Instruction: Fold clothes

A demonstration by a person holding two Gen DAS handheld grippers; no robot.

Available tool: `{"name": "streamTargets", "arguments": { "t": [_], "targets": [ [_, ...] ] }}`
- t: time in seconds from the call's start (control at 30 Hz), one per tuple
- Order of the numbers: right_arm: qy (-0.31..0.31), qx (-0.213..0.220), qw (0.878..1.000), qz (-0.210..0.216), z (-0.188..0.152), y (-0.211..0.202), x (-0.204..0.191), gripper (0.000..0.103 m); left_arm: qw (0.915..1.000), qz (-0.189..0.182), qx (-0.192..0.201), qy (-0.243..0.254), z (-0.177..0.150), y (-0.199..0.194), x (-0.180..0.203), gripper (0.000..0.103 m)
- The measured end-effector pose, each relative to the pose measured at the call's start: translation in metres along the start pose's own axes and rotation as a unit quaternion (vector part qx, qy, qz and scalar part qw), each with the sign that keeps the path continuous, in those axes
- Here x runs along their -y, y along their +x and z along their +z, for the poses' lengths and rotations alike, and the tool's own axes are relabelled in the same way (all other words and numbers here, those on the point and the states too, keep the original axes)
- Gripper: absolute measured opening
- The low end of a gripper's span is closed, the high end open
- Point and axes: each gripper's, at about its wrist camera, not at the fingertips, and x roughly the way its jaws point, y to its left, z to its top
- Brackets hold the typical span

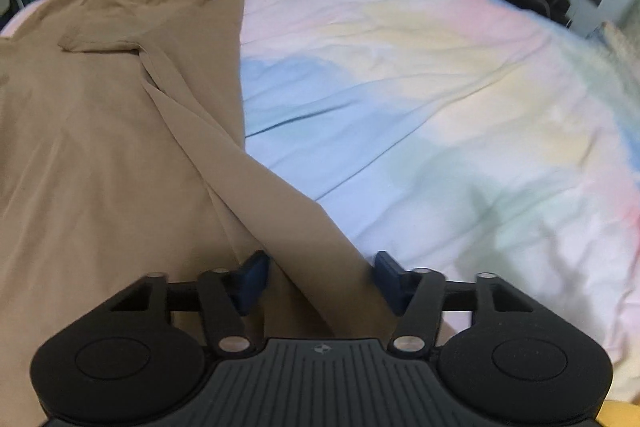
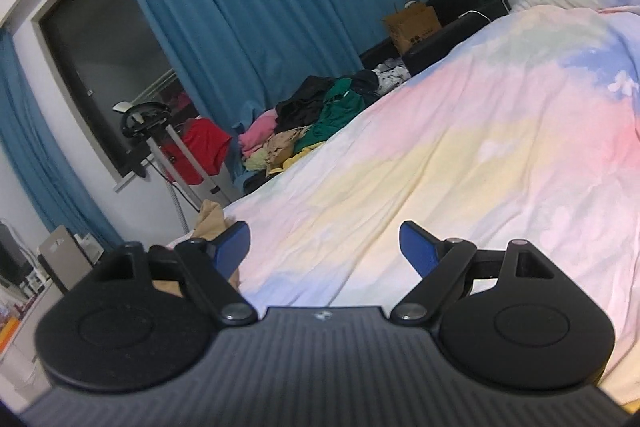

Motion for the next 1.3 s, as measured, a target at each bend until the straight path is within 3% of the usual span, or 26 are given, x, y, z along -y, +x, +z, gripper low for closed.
{"name": "streamTargets", "arguments": {
  "t": [0.1, 0.17, 0.3, 0.4, 0.47, 0.57, 0.73, 0.8, 0.9, 1.03, 1.23, 1.3],
  "targets": [
    [0.003, -0.011, 1.0, -0.003, -0.002, 0.004, 0.0, 0.083, 0.9998, 0.016, -0.005, 0.012, -0.001, 0.006, 0.004, 0.019],
    [0.004, -0.019, 1.0, -0.006, -0.003, 0.006, 0.001, 0.083, 0.9994, 0.027, -0.008, 0.02, -0.002, 0.01, 0.006, 0.011],
    [0.008, -0.034, 0.999, -0.01, -0.005, 0.011, 0.001, 0.083, 0.9997, -0.015, -0.002, -0.017, -0.005, -0.017, -0.024, 0.007],
    [0.01, -0.046, 0.999, -0.014, -0.007, 0.015, 0.001, 0.083, 0.9952, -0.068, -0.007, -0.069, -0.006, -0.037, -0.063, 0.007],
    [0.006, -0.054, 0.998, -0.011, -0.008, 0.017, -0.001, 0.083, 0.9902, -0.097, -0.008, -0.1, -0.009, -0.051, -0.091, 0.006],
    [-0.001, -0.075, 0.997, 0.006, -0.011, 0.021, -0.006, 0.083, 0.9853, -0.109, -0.009, -0.131, -0.013, -0.063, -0.13, 0.006],
    [-0.021, -0.125, 0.991, 0.035, -0.02, 0.029, -0.016, 0.083, 0.9846, -0.091, -0.021, -0.148, -0.026, -0.061, -0.181, 0.008],
    [-0.03, -0.154, 0.986, 0.053, -0.026, 0.033, -0.022, 0.083, 0.9836, -0.093, -0.024, -0.153, -0.032, -0.056, -0.194, 0.013],
    [-0.027, -0.202, 0.975, 0.09, -0.036, 0.039, -0.03, 0.083, 0.9818, -0.094, -0.021, -0.164, -0.041, -0.053, -0.201, 0.016],
    [-0.003, -0.275, 0.948, 0.158, -0.055, 0.051, -0.045, 0.083, 0.9798, -0.097, 0.001, -0.174, -0.048, -0.061, -0.208, 0.019],
    [-0.091, -0.333, 0.922, 0.178, -0.106, 0.056, -0.099, 0.082, 0.9837, -0.075, 0.05, -0.156, -0.048, -0.088, -0.214, 0.036],
    [-0.144, -0.327, 0.92, 0.161, -0.118, 0.054, -0.114, 0.082, 0.985, -0.064, 0.064, -0.147, -0.05, -0.099, -0.215, 0.04]
  ]
}}
